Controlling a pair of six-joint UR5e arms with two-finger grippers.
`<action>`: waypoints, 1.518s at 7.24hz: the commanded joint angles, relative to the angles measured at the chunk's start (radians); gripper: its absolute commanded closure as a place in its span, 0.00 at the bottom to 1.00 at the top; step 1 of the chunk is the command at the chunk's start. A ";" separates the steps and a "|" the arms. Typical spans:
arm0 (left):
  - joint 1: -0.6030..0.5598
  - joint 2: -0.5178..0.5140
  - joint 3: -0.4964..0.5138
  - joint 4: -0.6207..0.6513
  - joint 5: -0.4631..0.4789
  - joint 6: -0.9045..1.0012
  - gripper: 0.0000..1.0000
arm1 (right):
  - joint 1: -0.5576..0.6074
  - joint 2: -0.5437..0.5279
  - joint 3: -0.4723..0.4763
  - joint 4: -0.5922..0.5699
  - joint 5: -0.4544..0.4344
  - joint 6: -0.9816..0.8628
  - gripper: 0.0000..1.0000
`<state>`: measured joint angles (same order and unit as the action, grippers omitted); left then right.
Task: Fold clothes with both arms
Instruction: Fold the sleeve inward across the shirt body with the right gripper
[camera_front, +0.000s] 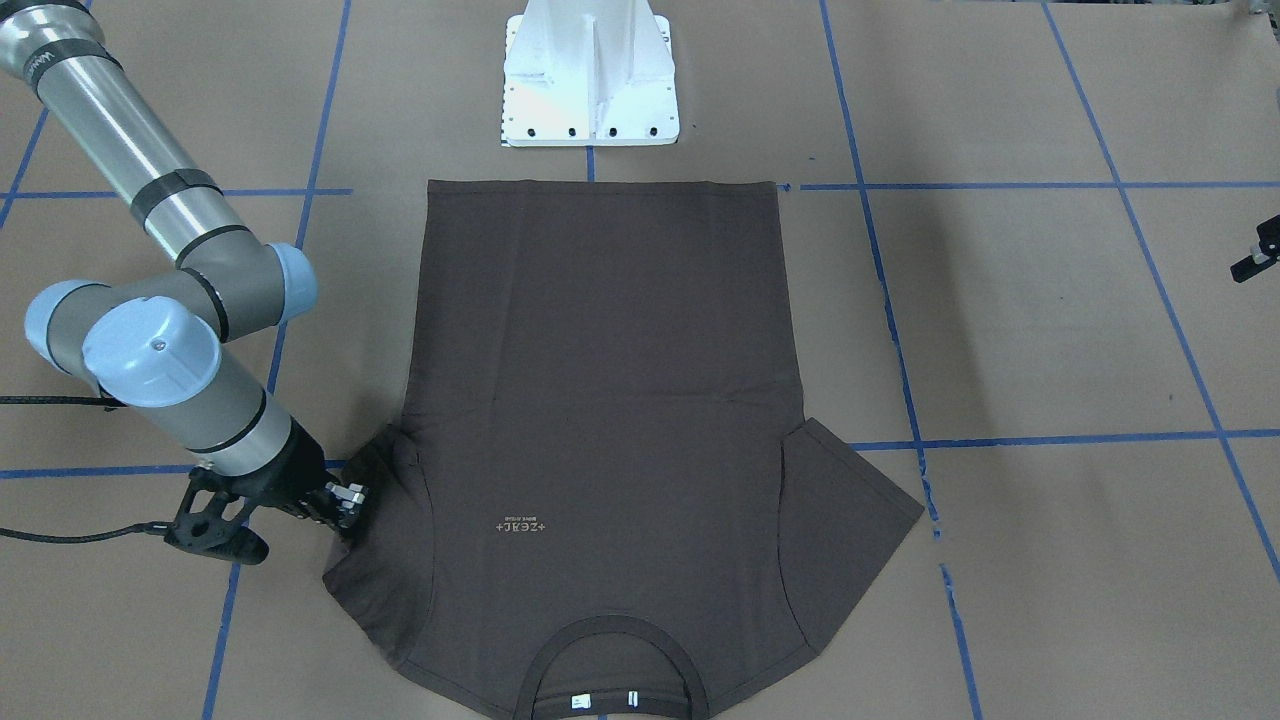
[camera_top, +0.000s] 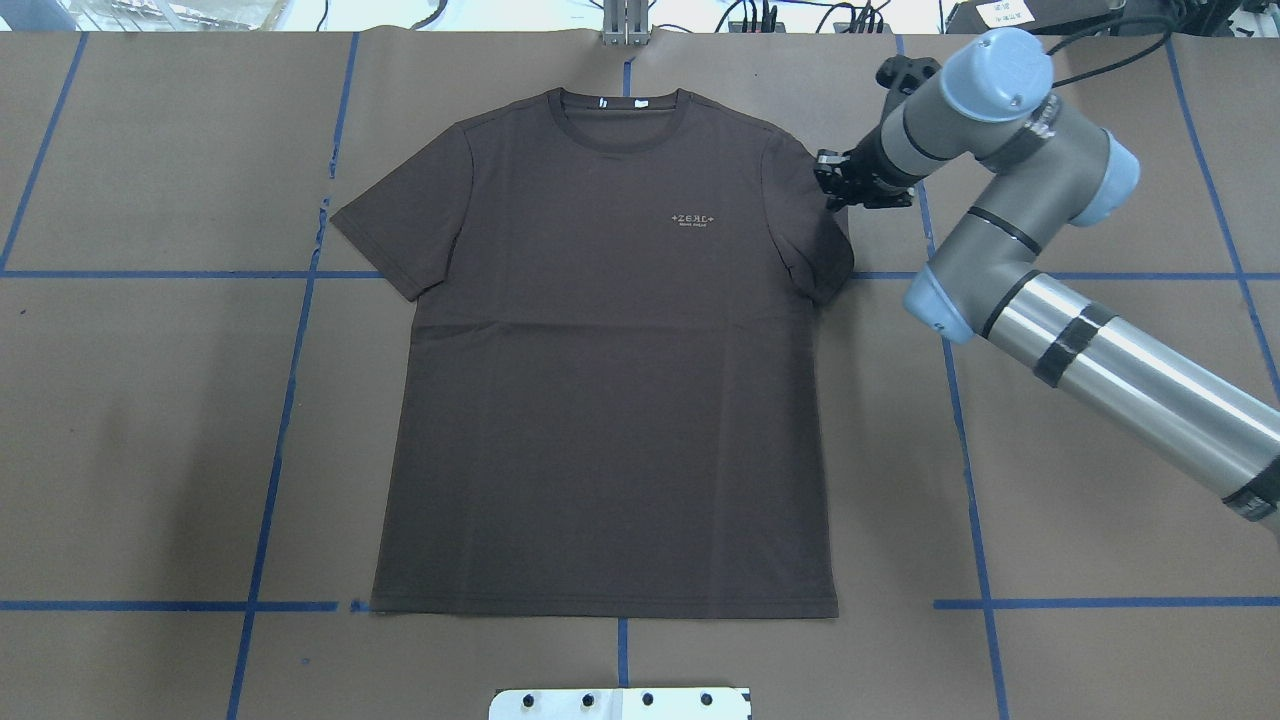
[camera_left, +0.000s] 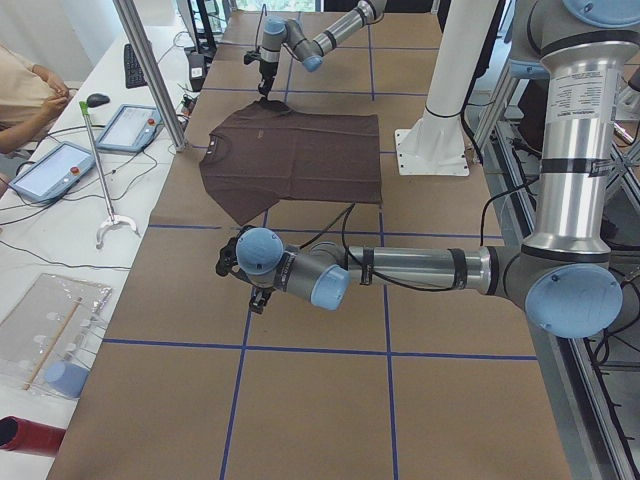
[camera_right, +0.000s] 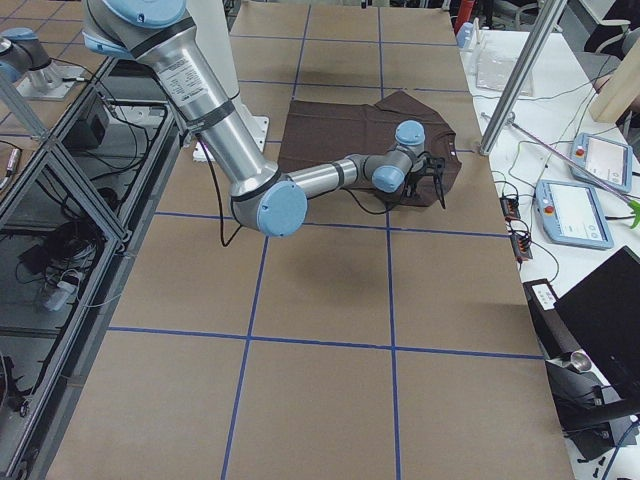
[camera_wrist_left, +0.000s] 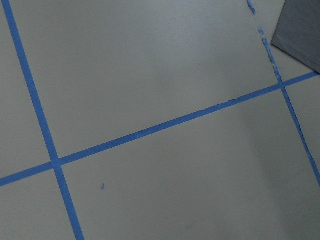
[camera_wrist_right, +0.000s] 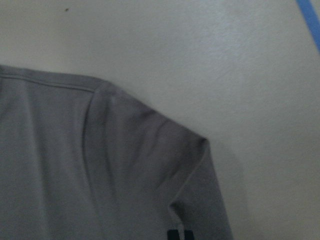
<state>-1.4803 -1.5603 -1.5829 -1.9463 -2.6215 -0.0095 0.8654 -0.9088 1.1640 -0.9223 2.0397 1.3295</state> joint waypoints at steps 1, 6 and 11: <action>0.000 0.017 -0.051 0.001 -0.002 -0.026 0.00 | -0.037 0.091 -0.033 -0.001 -0.013 0.077 1.00; 0.009 -0.015 -0.091 -0.020 0.006 -0.177 0.00 | -0.123 0.251 -0.168 0.002 -0.228 0.109 0.00; 0.344 -0.290 -0.056 -0.148 0.136 -0.745 0.00 | -0.108 -0.015 0.290 -0.053 -0.167 0.211 0.00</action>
<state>-1.2700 -1.7574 -1.6590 -2.0904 -2.5521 -0.5779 0.7465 -0.7916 1.2964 -0.9706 1.8426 1.5475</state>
